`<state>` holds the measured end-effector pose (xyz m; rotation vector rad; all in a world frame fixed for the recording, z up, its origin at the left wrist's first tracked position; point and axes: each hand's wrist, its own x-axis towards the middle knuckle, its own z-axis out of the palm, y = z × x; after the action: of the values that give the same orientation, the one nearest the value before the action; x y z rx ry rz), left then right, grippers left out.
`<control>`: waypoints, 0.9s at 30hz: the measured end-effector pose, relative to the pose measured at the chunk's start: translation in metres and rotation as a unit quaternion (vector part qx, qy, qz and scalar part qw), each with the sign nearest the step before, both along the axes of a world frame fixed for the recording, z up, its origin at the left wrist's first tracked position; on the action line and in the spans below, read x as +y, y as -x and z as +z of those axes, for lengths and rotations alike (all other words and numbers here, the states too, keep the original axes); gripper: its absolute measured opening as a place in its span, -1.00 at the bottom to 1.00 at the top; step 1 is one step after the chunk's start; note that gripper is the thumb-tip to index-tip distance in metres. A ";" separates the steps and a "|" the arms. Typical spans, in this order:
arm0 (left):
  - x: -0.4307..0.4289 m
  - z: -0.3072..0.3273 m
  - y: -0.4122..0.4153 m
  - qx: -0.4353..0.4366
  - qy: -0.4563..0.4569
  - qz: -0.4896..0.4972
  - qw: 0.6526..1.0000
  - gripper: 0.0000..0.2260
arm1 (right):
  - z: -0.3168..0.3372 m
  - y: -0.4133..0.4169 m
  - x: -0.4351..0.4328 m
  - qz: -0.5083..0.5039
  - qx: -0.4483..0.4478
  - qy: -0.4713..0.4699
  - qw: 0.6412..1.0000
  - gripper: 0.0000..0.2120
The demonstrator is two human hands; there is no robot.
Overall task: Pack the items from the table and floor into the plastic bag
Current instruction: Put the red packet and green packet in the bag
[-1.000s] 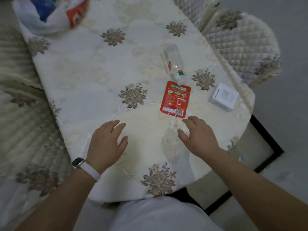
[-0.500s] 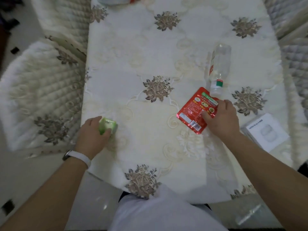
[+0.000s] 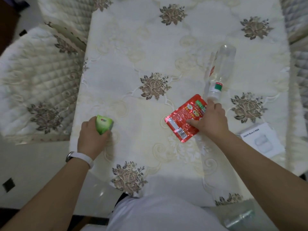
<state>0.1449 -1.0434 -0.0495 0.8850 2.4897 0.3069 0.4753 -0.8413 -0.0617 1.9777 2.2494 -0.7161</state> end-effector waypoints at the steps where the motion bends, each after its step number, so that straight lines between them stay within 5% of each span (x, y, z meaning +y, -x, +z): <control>1: -0.001 0.001 -0.004 -0.005 -0.004 0.008 1.000 -0.38 | 0.001 0.003 -0.003 -0.013 0.011 0.019 1.000 -0.02; 12: -0.031 0.013 -0.014 -0.049 -0.048 0.021 0.997 -0.80 | 0.007 0.026 -0.034 -0.087 0.139 0.123 0.979 -0.52; 18: -0.067 0.024 0.009 -0.092 -0.120 0.035 0.988 -0.84 | 0.038 0.058 -0.072 -0.109 0.276 0.163 0.941 -0.67; 27: -0.145 0.066 0.092 -0.169 -0.246 0.036 0.954 -0.86 | 0.107 0.181 -0.178 -0.095 0.362 0.158 0.914 -0.78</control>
<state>0.0526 -1.1885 0.0165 0.8376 2.1547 1.0468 0.2948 -1.0197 0.0453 1.9830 2.0310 -1.9710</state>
